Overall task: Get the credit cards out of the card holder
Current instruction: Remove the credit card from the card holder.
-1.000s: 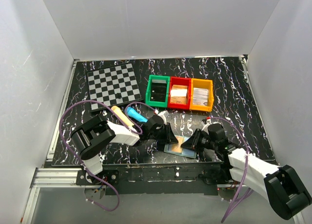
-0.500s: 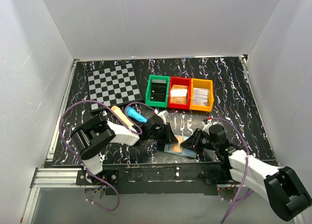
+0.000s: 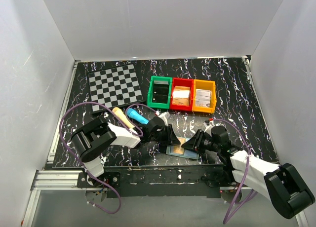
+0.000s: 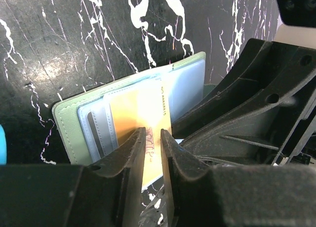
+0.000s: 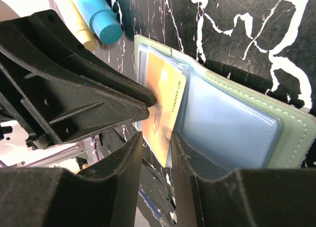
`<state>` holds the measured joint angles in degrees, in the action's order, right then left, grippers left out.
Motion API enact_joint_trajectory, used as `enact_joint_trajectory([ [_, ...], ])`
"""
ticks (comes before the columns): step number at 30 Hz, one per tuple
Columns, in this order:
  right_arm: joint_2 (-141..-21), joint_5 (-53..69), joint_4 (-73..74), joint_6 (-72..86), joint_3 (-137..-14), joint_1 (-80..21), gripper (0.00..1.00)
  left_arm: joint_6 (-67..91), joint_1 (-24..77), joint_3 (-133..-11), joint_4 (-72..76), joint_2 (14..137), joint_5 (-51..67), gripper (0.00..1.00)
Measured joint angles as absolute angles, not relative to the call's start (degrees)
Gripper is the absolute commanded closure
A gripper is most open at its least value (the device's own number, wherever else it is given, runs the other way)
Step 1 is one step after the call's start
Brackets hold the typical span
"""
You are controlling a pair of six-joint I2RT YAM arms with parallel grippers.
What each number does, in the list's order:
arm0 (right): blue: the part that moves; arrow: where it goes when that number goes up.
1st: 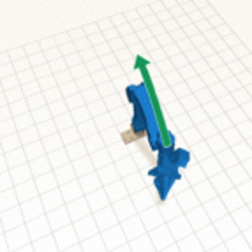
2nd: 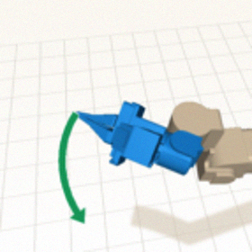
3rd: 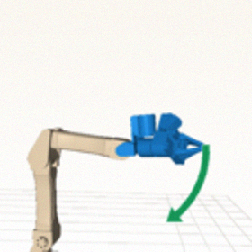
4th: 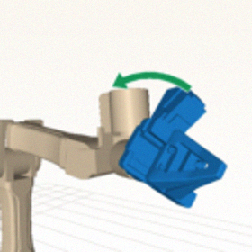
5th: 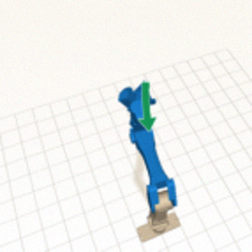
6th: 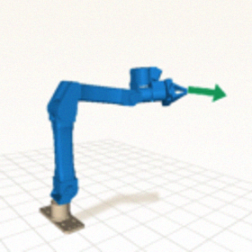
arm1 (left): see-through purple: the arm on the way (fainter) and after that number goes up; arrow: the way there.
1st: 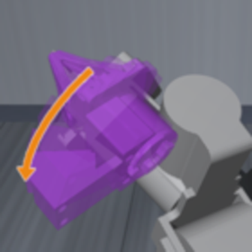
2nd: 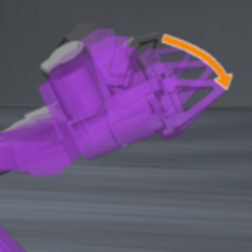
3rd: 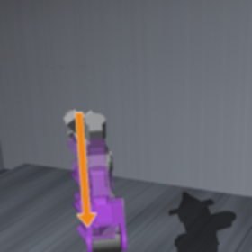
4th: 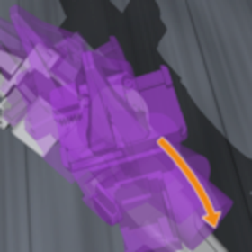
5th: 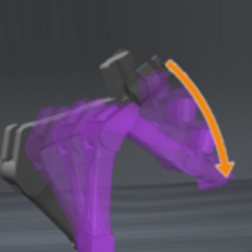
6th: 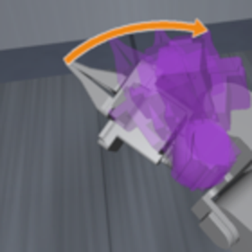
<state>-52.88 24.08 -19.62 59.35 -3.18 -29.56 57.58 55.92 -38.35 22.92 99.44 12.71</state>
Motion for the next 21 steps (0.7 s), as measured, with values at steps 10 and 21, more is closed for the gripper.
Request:
enact_joint_trajectory([
  [10,-52.75,24.62,-21.04,59.72,-3.2,-29.58,0.62,56.75,55.92,-35.75,23.07,96.27,12.6,0.77],
  [21,-52.71,24.67,-21.12,59.68,-3.22,-29.58,0.62,55.88,55.94,-35.22,20.64,94.5,12.4,0.77],
])
